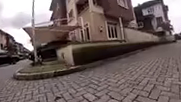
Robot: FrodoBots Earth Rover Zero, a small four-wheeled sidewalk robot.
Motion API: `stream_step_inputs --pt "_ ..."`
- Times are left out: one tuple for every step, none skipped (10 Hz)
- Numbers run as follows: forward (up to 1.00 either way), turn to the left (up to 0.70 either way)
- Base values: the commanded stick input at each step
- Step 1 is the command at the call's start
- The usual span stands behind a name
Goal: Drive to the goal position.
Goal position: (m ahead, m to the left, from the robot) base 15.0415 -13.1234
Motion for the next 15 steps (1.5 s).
stream_step_inputs --pt "0.70 0.00" --pt "0.70 0.00" --pt "0.70 0.00" --pt "0.70 -0.14" --pt "0.70 -0.35" --pt "0.70 -0.35" --pt "0.70 -0.35" --pt "0.70 -0.35" --pt "0.70 -0.35" --pt "0.70 -0.35" --pt "0.70 -0.35" --pt "0.70 -0.35" --pt "0.70 -0.35" --pt "0.70 -0.35" --pt "0.70 -0.35"
